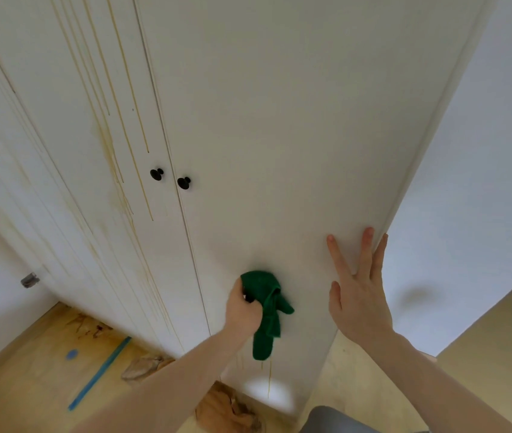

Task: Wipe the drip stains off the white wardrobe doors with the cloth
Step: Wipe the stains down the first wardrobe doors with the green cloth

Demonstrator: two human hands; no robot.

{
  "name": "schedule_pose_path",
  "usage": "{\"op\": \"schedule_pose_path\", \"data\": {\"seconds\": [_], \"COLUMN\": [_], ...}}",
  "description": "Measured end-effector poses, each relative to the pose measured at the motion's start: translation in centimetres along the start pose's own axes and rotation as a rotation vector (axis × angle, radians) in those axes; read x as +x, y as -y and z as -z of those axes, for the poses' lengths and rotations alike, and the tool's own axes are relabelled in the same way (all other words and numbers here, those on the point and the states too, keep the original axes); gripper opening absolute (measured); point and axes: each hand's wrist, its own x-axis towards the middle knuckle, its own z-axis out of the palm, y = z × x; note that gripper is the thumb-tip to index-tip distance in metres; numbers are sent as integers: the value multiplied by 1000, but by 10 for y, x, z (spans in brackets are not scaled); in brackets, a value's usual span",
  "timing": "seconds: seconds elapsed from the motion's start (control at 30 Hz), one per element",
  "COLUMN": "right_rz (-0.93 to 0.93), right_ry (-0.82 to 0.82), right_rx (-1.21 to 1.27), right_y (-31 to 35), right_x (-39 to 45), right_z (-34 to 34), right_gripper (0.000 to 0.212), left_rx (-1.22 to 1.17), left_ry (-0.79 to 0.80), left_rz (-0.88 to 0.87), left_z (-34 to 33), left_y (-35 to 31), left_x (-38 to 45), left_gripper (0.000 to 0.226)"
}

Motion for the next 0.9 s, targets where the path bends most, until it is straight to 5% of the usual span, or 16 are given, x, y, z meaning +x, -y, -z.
{"op": "schedule_pose_path", "data": {"seconds": [0.17,0.33,0.9], "right_rz": [-69,-140,-316], "right_ry": [-20,-58,-134], "right_rx": [21,18,-8], "right_y": [11,22,43], "right_x": [-1,-2,2], "right_z": [-7,-17,-49], "right_gripper": [102,103,85], "left_rx": [101,160,211], "left_ry": [-220,-359,-164], "left_rz": [-194,-213,63], "left_z": [68,107,91], "left_y": [-17,-28,40], "left_x": [28,69,89], "left_gripper": [38,41,35]}}
